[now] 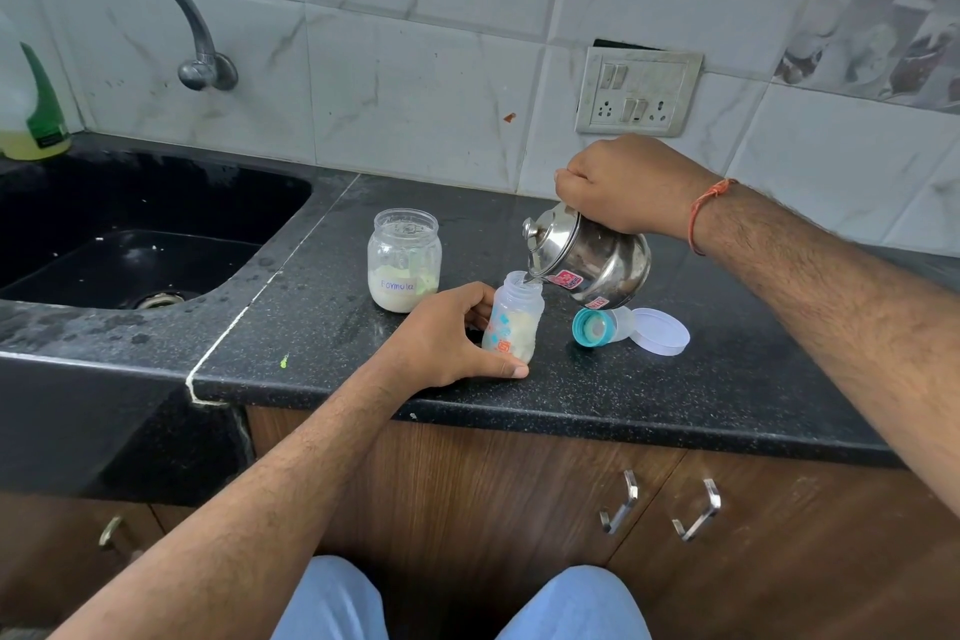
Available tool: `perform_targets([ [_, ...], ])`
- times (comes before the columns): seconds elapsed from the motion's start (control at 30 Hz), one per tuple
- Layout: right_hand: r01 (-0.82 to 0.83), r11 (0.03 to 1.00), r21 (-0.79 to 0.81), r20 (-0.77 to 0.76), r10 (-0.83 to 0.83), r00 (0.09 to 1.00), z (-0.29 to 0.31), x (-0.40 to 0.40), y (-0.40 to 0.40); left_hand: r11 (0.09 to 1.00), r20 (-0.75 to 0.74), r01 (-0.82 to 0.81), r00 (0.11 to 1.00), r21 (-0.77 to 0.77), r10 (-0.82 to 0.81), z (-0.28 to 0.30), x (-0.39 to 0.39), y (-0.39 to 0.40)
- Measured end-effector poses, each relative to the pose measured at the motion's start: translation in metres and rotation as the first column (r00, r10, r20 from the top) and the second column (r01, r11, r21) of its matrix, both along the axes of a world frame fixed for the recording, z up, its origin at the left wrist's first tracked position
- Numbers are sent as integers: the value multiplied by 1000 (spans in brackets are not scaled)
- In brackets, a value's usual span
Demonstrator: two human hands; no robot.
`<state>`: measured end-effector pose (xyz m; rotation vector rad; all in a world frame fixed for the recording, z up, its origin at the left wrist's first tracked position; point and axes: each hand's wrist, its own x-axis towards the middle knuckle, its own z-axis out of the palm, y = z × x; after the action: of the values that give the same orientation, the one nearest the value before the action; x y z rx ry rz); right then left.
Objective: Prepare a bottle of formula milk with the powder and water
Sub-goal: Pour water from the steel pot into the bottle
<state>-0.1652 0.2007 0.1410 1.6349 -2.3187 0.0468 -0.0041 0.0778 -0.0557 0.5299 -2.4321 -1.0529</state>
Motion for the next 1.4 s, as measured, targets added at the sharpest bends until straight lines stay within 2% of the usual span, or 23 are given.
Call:
perform_targets([
  [1.4, 4, 1000, 20, -27, -4, 1000, 3, 7, -1, 1000, -25, 6, 1000, 5, -6, -3, -1, -1],
])
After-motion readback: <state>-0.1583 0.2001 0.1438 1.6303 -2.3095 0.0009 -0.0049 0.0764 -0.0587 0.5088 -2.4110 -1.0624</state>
